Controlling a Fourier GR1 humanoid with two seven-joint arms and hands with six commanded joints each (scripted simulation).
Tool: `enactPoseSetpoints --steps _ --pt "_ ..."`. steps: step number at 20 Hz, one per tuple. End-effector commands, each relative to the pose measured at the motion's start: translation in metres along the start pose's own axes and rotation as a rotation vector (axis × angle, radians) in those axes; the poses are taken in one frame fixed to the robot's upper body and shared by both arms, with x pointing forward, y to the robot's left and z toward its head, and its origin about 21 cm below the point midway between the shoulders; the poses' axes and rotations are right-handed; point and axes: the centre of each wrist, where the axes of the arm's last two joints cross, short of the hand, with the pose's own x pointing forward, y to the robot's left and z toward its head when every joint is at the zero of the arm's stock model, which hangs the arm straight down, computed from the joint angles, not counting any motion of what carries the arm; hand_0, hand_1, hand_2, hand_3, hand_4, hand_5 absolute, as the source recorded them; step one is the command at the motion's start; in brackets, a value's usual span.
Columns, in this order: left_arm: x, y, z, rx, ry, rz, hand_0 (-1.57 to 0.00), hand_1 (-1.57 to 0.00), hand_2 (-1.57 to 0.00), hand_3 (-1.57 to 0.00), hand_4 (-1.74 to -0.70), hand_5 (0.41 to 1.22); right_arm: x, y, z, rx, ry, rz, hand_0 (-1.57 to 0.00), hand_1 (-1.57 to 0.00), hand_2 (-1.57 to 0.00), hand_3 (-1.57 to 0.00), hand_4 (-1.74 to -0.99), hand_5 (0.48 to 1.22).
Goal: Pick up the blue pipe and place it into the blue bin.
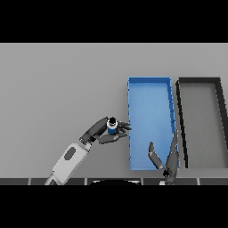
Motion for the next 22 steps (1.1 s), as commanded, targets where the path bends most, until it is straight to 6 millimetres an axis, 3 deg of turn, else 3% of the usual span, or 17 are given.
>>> enactPoseSetpoints --steps 1,5,7,10,16,22 --pt "0.0 -0.002 0.0 -0.012 0.008 0.0 -1.57 -1.57 -1.57 -1.57 -1.47 1.22 0.004 0.0 0.008 -0.032 -0.001 0.009 0.0 0.0 0.0 0.0 -1.184 0.642" --pt "0.0 -0.005 -0.001 -0.012 0.008 0.012 -1.57 -1.57 -1.57 -1.57 -1.47 1.221 0.033 -0.01 0.013 0.063 -0.121 -0.211 0.0 -0.02 -0.09 0.0 -1.202 0.624" --pt "0.003 -0.006 -0.003 -0.016 0.001 0.011 -1.57 -1.57 -1.57 -1.57 -1.47 1.221 0.046 -0.015 0.01 0.211 -0.047 -0.251 0.0 -0.03 -0.12 0.0 -1.215 0.607" --pt "0.003 -0.006 -0.005 -0.025 0.015 0.008 -1.57 -1.57 -1.57 -1.57 -1.47 1.221 0.065 -0.019 -0.011 0.393 -0.052 -0.25 0.0 -0.01 -0.11 0.0 -1.237 0.577" --pt "0.006 -0.006 -0.007 -0.035 0.012 -0.016 -1.57 -1.57 -1.57 -1.57 -1.47 1.221 0.122 0.001 -0.047 0.621 -0.159 -0.156 0.0 0.0 -0.07 0.0 -1.291 0.558" --pt "0.004 -0.001 -0.01 -0.042 -0.009 -0.011 -1.57 -1.57 -1.57 -1.57 -1.47 1.221 0.153 0.031 -0.068 0.8 -0.204 -0.123 0.0 0.0 -0.04 0.0 -1.282 0.555"
